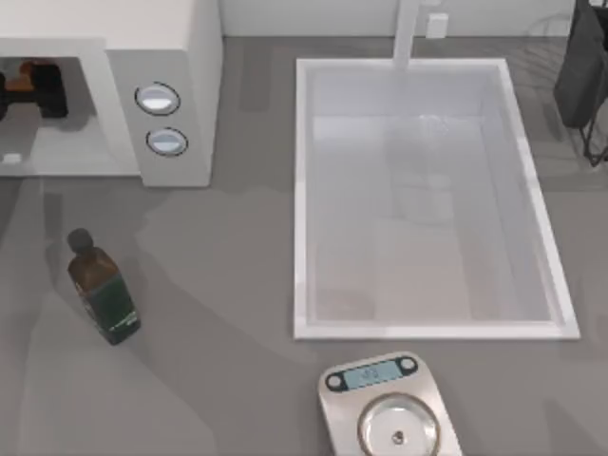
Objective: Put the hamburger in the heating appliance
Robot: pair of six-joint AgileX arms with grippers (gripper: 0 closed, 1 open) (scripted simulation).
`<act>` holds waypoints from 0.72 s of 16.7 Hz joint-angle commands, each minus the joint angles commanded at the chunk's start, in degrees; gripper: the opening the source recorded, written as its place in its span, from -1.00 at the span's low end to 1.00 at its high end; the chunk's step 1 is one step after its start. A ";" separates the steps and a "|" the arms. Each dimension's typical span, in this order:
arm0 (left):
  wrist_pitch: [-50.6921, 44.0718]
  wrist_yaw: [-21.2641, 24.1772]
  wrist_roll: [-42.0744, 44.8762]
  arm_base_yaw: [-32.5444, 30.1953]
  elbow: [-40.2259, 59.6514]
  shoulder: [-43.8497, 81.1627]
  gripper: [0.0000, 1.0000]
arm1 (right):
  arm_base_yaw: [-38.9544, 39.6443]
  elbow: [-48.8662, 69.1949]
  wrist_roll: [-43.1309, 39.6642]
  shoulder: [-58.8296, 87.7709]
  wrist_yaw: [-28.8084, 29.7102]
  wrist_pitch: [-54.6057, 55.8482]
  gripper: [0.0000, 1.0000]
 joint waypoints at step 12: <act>15.54 5.12 2.41 5.78 -38.73 -20.19 1.00 | 0.00 0.00 0.00 0.00 0.00 0.00 1.00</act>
